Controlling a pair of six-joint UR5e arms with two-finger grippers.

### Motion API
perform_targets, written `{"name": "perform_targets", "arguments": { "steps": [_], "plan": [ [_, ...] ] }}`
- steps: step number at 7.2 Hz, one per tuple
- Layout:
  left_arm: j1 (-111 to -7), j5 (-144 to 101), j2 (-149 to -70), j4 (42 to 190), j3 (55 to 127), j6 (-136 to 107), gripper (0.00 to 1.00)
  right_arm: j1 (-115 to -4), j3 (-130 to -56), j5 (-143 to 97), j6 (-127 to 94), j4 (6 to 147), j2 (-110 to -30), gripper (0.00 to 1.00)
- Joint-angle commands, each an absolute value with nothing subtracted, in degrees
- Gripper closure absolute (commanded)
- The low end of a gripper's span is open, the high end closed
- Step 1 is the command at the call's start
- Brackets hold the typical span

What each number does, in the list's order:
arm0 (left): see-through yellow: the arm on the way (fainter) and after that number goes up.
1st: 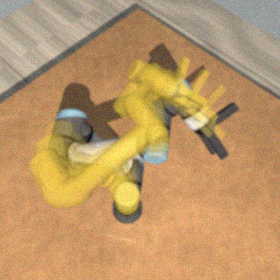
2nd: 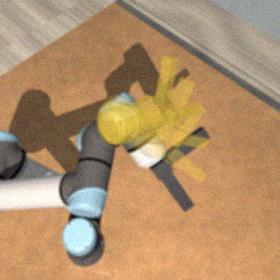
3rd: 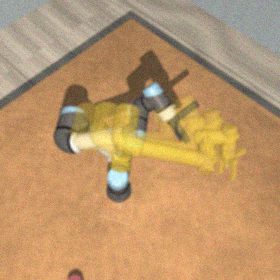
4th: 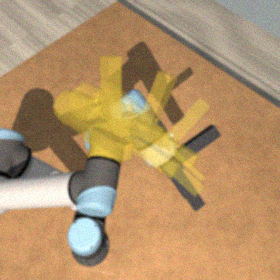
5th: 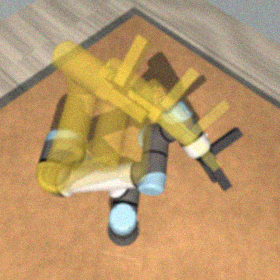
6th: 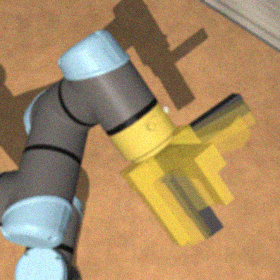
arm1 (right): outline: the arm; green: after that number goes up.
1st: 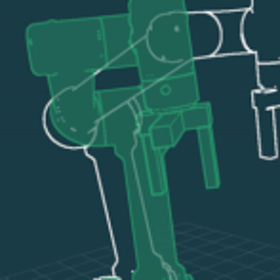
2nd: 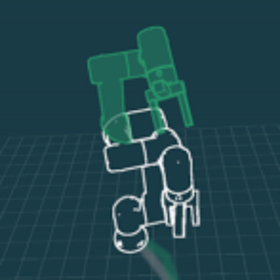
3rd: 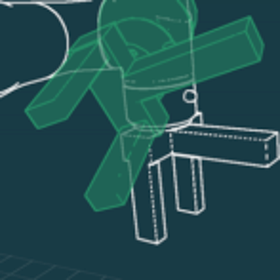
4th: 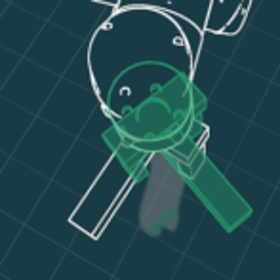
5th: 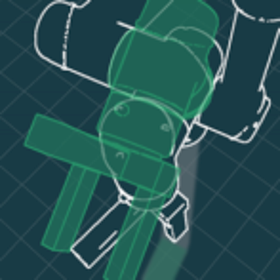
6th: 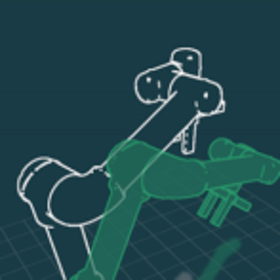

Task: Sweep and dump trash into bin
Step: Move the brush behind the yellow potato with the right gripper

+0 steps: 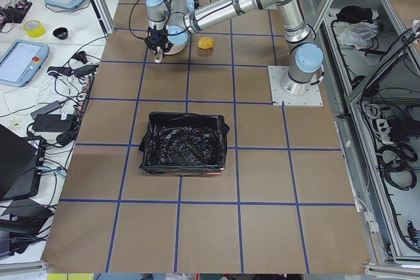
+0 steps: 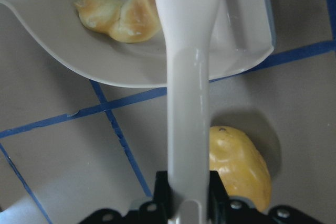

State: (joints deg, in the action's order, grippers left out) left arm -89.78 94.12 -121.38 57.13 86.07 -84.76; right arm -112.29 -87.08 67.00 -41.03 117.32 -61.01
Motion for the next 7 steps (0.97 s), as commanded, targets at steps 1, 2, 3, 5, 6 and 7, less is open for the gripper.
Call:
{"name": "perform_targets", "arguments": {
  "steps": [1, 2, 3, 5, 6, 7],
  "plan": [
    [-89.48, 94.31, -120.77, 57.13, 86.04, -84.12, 1.0, -111.36, -86.31, 77.82, -37.55, 105.91, -64.4, 1.0],
    [-89.04, 94.65, -120.33, 57.13, 86.48, -82.81, 1.0, -111.36, -86.31, 83.96, -34.75, 95.99, -67.47, 1.0],
    [-87.64, 95.18, -119.63, 57.74, 86.66, -80.53, 1.0, -112.05, -87.09, 85.33, -34.2, 92.32, -69.59, 1.0],
    [-84.91, 98.79, -116.21, 60.1, 88.92, -75.34, 1.0, -115.82, -87.89, 85.17, -42.99, 86.78, -70.31, 1.0],
    [-83.51, 98.7, -113.76, 59.51, 92.77, -73.58, 1.0, -116.36, -88.93, 82.64, -45.59, 84.75, -70.31, 1.0],
    [-82.37, 99.05, -110.51, 59.59, 96.03, -72.52, 1.0, -117.93, -89.82, 76.96, -50.66, 82.9, -70.57, 1.0]
  ]
}}
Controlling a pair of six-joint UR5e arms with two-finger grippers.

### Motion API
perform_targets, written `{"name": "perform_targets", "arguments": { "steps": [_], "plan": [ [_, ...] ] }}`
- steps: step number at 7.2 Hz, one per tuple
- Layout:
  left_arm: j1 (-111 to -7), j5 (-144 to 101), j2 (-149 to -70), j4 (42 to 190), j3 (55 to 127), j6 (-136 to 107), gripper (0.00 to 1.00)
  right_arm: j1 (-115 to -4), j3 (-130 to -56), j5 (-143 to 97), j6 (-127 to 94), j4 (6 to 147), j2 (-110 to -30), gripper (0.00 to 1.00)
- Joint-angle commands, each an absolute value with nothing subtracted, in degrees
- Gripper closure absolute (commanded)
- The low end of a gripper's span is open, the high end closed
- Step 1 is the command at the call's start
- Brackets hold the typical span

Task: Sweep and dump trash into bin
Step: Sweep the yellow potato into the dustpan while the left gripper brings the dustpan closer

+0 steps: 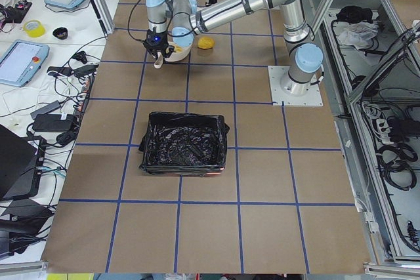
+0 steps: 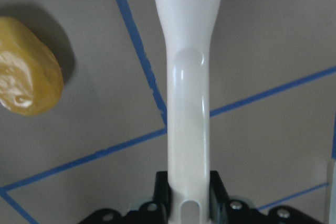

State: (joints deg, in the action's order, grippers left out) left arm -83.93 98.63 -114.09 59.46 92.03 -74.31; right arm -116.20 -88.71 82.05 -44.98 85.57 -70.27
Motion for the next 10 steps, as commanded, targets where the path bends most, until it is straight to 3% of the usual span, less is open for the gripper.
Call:
{"name": "perform_targets", "arguments": {
  "steps": [1, 3, 5, 9, 10],
  "plan": [
    [-81.83, 99.05, -107.35, 59.5, 100.68, -72.25, 1.0, -121.95, -89.91, 75.6, -57.67, 84.97, -69.97, 1.0],
    [-80.6, 98.97, -102.42, 52.77, 111.39, -71.46, 1.0, -127.24, -92.1, 72.62, -64.4, 90.31, -69.26, 1.0],
    [-80.6, 99.49, -100.9, 38.13, 121.43, -71.63, 1.0, -129.64, -99.46, 71.54, -65.84, 109.79, -68.03, 1.0],
    [-80.6, 99.4, -100.81, 37.88, 121.73, -71.98, 1.0, -129.38, -100.02, 73.99, -43.61, 111.88, -68.2, 1.0],
    [-80.6, 99.32, -100.9, 37.79, 121.55, -72.16, 1.0, -129.38, -99.93, 74.0, -41.24, 117.8, -68.12, 1.0]
  ]
}}
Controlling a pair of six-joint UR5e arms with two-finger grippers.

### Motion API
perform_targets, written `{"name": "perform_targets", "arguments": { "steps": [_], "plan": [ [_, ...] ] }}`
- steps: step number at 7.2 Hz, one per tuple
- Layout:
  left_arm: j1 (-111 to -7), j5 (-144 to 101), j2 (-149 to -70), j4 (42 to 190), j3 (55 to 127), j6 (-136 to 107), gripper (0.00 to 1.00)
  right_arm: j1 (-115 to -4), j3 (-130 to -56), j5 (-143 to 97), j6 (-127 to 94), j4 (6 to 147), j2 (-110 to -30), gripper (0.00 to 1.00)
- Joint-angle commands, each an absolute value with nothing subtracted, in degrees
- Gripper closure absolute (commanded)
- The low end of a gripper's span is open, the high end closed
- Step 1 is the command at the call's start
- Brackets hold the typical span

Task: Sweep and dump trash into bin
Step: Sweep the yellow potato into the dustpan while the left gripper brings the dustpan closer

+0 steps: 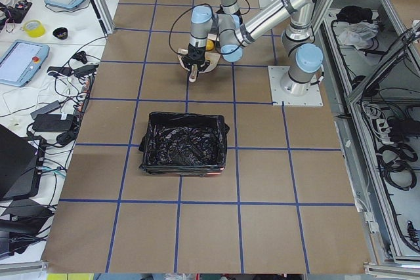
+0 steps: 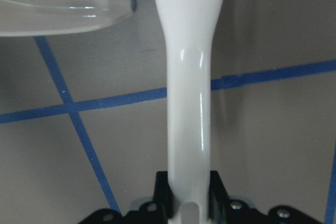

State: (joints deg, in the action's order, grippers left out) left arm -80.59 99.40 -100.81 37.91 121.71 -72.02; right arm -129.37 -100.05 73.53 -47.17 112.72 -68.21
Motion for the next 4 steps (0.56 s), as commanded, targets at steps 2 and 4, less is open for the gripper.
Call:
{"name": "perform_targets", "arguments": {
  "steps": [2, 4],
  "plan": [
    [-80.6, 99.14, -100.99, 37.79, 121.29, -72.16, 1.0, -129.29, -99.76, 76.79, -36.66, 117.97, -68.73, 1.0],
    [-80.68, 98.97, -101.16, 37.79, 121.29, -72.07, 1.0, -127.37, -100.1, 80.94, -34.11, 109.0, -69.52, 1.0]
  ]
}}
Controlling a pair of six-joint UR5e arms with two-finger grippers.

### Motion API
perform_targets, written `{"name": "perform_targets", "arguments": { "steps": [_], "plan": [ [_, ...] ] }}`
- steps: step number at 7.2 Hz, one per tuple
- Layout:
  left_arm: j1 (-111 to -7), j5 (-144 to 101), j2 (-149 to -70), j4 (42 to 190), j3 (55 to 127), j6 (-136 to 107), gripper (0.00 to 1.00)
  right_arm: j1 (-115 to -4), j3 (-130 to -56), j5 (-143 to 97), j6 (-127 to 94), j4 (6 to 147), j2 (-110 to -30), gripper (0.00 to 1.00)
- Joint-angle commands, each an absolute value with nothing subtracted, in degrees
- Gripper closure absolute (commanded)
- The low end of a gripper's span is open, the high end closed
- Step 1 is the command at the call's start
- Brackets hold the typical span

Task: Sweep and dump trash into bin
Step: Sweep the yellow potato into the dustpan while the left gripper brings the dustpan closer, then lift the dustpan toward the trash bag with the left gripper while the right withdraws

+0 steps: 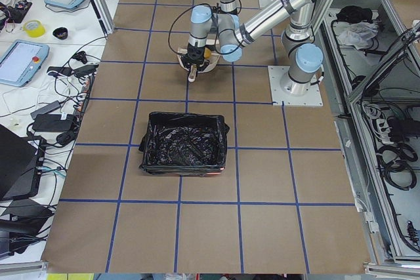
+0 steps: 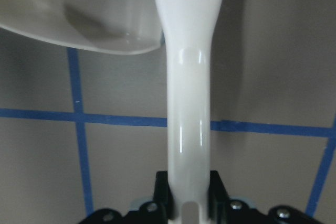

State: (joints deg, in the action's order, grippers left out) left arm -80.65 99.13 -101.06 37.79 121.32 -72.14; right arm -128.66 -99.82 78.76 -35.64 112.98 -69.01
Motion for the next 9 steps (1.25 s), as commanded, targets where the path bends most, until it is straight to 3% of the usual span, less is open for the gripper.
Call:
{"name": "perform_targets", "arguments": {
  "steps": [1, 4, 7, 9],
  "plan": [
    [-80.77, 98.96, -101.16, 37.88, 121.2, -72.16, 1.0, -124.48, -100.02, 80.95, -34.19, 108.38, -69.52, 1.0],
    [-81.65, 97.92, -100.9, 42.5, 119.63, -71.98, 1.0, -112.47, -99.76, 85.25, -25.18, 97.95, -73.54, 1.0],
    [-80.51, 90.72, -100.55, 66.53, 102.64, -72.07, 1.0, -98.05, -99.06, 95.79, -17.6, 92.81, -78.22, 1.0],
    [-77.81, 90.62, -100.55, 72.58, 93.29, -71.11, 1.0, -84.44, -98.09, 97.73, -2.47, 93.86, -78.4, 1.0]
  ]
}}
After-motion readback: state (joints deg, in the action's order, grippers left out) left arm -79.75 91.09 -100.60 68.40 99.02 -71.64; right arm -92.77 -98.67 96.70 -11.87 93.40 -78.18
